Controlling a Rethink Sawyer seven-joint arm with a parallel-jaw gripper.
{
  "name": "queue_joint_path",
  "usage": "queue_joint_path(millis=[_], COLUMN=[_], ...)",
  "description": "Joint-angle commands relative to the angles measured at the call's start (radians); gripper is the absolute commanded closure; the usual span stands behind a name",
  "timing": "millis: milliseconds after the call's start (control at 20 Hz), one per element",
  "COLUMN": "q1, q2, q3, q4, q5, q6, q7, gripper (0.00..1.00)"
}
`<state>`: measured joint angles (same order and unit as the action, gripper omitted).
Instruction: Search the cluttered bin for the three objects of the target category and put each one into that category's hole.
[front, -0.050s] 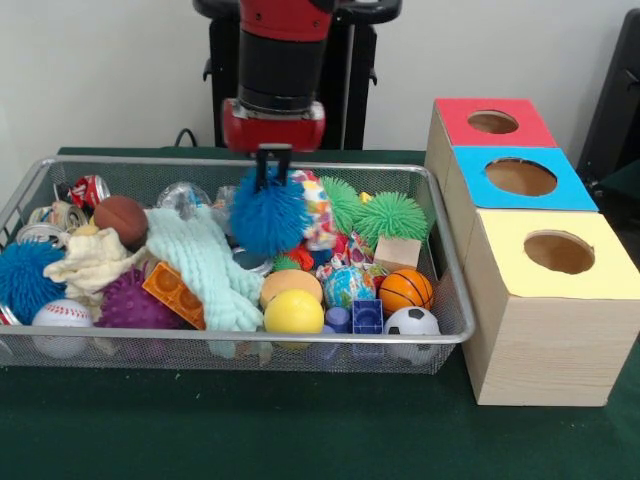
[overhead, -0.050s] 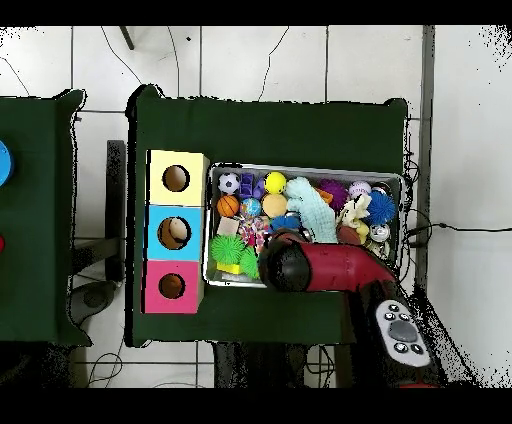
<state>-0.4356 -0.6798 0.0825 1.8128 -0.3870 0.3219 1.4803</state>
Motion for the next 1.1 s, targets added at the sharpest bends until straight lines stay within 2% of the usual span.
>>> queue_joint_path(millis=[50, 350, 700, 750, 850, 950, 1050, 1100], q1=[-0.124, -0.223, -0.266, -0.283, -0.254, -0.281, -0.283, -0.282], q2=[-0.009, 0.032, 0.068, 0.070, 0.070, 0.058, 0.038, 0.022], q3=[0.160, 0.252, 0.320, 0.345, 0.311, 0.358, 0.374, 0.367], q4=[-0.068, -0.083, -0.089, -0.085, -0.104, -0.087, -0.078, -0.071], q5=[-0.158, -0.256, -0.353, -0.374, -0.353, -0.361, -0.351, -0.332], q6=[0.095, 0.049, 0.016, 0.017, 0.066, 0.035, 0.072, 0.090], q7=[-0.262, -0.260, -0.218, -0.201, -0.176, -0.177, -0.182, -0.156], gripper=[1.00, 1.00, 1.00, 0.00, 0.00, 0.00, 0.00, 0.00])
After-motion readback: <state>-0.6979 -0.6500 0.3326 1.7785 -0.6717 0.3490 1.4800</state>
